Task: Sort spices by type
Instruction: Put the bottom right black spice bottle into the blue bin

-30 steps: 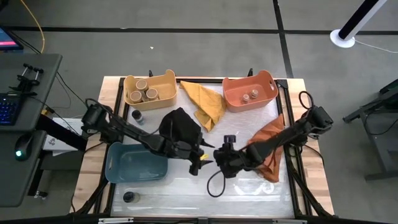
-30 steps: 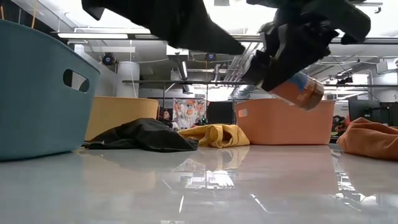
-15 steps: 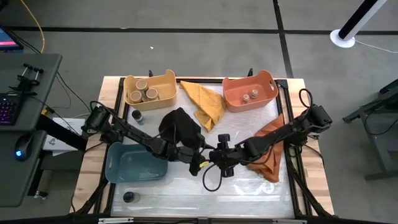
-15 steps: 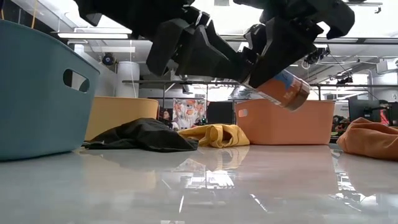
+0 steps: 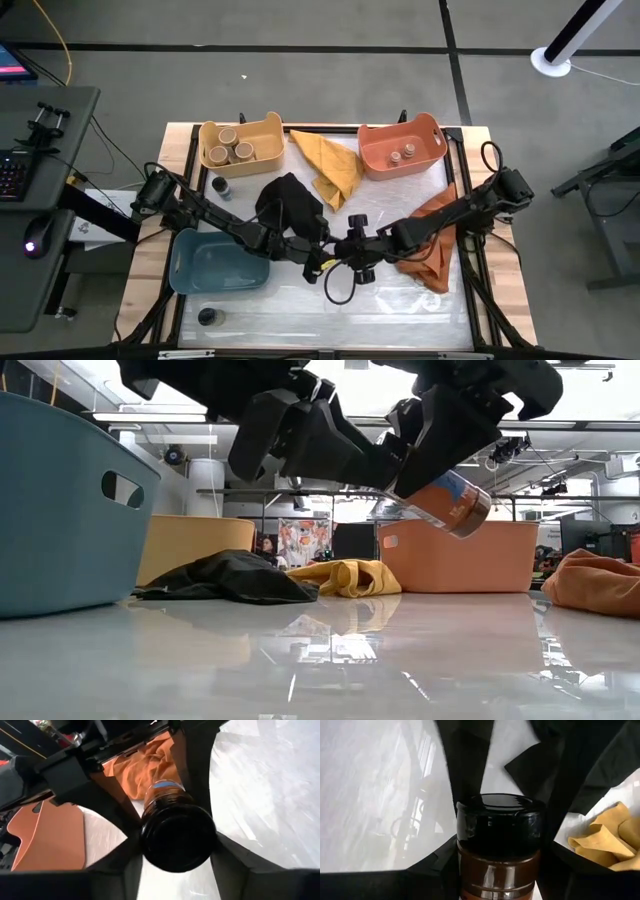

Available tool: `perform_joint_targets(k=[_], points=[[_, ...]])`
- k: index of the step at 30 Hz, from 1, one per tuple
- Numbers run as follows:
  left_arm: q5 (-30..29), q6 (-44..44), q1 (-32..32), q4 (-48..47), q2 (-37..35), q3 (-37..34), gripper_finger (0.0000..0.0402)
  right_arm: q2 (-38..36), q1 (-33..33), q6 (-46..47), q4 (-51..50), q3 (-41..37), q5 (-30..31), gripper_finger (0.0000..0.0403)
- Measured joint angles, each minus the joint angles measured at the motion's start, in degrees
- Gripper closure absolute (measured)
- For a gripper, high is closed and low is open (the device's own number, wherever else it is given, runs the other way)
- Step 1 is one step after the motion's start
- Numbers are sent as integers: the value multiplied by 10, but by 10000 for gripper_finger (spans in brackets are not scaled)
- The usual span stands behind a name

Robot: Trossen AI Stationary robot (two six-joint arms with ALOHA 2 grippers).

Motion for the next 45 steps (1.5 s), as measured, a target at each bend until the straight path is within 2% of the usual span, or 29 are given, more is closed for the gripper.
perform_joint_targets(k=[2, 7, 10, 16, 22, 25, 31, 42, 45], points=[[1, -4, 0, 1, 0, 0, 252, 0, 0, -2, 0, 0, 4, 202], [-19, -12, 1, 5, 0, 0, 252, 0, 0, 10, 5, 0, 29, 151], [-43, -12, 1, 6, 0, 0, 252, 0, 0, 11, 5, 0, 50, 138], [-54, -12, 1, 0, 0, 0, 252, 0, 0, 10, 6, 0, 57, 134], [-96, -22, 1, -61, 0, 0, 267, 0, -4, 9, 4, 0, 75, 133], [-105, -41, 1, -82, -1, 0, 329, 0, -8, 9, 2, 0, 74, 133], [-97, -56, 1, -114, -1, 0, 397, 0, -15, 11, -9, 0, 73, 133], [-88, -98, 8, -170, -2, -1, 401, -1, -48, 82, -167, -3, 72, 132], [-47, -140, 28, -169, -9, -18, 401, -14, -74, 81, -129, -50, 49, 132]])
